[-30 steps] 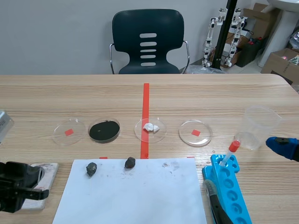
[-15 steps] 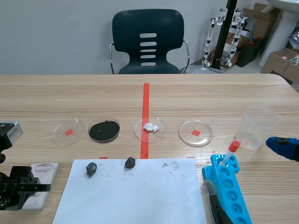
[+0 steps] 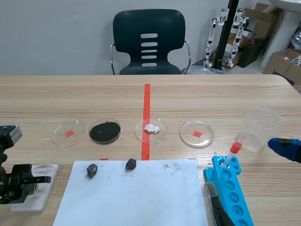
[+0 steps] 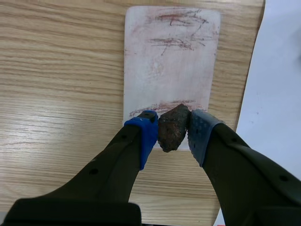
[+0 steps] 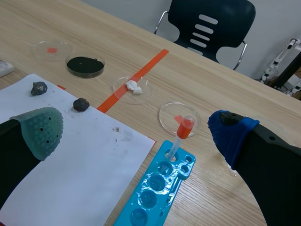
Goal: Rub the mineral on the streak plate below the first streak
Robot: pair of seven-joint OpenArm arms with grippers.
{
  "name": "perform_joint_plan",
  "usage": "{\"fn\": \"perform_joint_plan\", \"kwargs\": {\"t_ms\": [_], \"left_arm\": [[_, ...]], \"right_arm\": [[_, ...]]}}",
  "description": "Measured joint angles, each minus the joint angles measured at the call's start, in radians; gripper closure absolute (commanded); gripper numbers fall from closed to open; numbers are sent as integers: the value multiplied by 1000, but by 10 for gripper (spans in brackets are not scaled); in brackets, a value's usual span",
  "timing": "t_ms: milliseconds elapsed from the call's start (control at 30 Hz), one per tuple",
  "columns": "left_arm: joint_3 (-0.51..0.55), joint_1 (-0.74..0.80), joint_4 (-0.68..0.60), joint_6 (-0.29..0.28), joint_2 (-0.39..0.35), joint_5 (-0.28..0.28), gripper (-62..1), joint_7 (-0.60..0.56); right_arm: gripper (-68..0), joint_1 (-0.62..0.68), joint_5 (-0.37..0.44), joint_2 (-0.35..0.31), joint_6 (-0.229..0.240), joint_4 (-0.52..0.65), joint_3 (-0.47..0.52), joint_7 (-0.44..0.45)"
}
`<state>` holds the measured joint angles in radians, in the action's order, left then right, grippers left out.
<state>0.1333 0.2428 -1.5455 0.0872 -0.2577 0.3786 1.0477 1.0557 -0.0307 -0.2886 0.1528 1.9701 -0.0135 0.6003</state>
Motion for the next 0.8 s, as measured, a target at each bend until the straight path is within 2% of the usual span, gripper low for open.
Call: {"fn": "perform_joint_plan", "kwargs": {"t_ms": [200, 367, 633, 800], "left_arm": [[0, -10, 4, 39, 0, -18, -74, 29], [0, -10, 4, 169, 0, -57, -74, 59], [-9, -13, 4, 165, -3, -69, -74, 90], [-43, -42, 4, 163, -37, -66, -74, 122]], "right_arm": [[-655, 0, 0, 0, 0, 0, 0, 0], [-655, 0, 0, 0, 0, 0, 0, 0], [-655, 0, 0, 0, 0, 0, 0, 0], [-655, 0, 0, 0, 0, 0, 0, 0]]}}
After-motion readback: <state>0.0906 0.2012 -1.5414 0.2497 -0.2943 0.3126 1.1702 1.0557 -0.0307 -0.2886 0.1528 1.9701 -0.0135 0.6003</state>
